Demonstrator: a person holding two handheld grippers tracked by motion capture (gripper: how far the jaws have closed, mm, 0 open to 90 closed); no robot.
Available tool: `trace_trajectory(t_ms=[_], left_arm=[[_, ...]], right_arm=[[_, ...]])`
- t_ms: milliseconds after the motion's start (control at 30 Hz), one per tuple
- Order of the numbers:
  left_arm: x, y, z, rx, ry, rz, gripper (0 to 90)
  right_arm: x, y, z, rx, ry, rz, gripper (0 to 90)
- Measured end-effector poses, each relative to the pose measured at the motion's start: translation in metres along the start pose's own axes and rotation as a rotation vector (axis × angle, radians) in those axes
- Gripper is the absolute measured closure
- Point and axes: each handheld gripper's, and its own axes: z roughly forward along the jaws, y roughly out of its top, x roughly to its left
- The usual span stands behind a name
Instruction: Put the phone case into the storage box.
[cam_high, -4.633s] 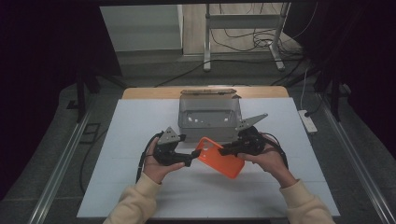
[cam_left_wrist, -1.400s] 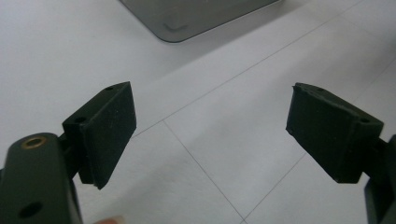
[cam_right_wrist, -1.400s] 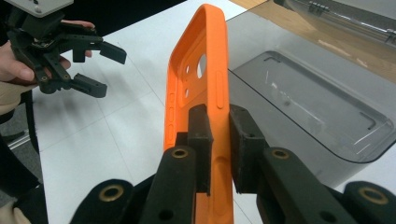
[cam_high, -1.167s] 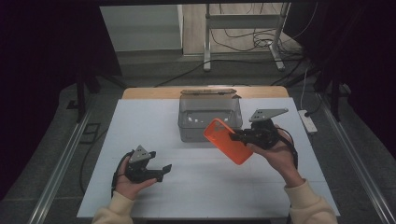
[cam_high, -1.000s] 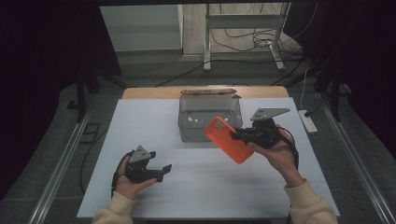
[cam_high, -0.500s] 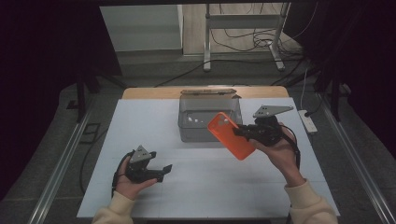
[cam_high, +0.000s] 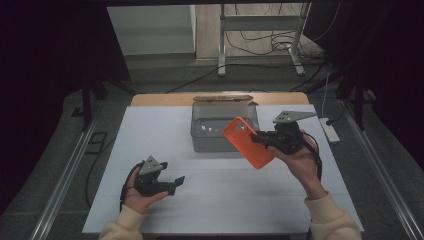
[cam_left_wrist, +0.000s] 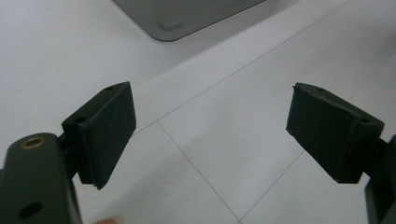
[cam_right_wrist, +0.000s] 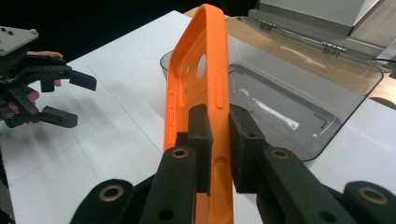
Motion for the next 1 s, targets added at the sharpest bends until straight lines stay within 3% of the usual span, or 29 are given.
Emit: trace_trajectory(t_ms=[567, 1000], left_arm=[[0.000, 0.000, 0.001, 0.000, -0.002, -0.001, 15.6], [0.000, 0.001, 0.002, 0.007, -0.007, 0.002, 15.6]], right_arm=[[-0.006, 0.003, 0.003, -0.005, -0.044, 0.012, 80.0], [-0.020, 0.014, 0.008, -0.031, -0.090, 0.082, 80.0]])
